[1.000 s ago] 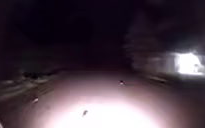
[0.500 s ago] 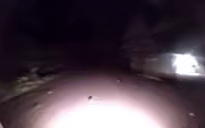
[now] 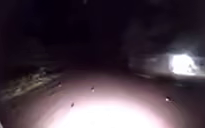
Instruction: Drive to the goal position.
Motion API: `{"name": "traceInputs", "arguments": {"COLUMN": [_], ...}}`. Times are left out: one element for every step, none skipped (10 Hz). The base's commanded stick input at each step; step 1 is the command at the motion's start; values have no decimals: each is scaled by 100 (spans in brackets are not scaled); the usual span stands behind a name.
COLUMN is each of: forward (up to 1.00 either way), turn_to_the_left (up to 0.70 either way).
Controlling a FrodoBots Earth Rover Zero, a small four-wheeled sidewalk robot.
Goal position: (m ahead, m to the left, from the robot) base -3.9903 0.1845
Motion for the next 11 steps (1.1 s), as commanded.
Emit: {"name": "traceInputs", "arguments": {"forward": [-100,-100,-100,-100,-100,-100,-100,-100,-100,-100,-100], "turn_to_the_left": [0,0,0,0,0,0,0,0,0,0,0]}}
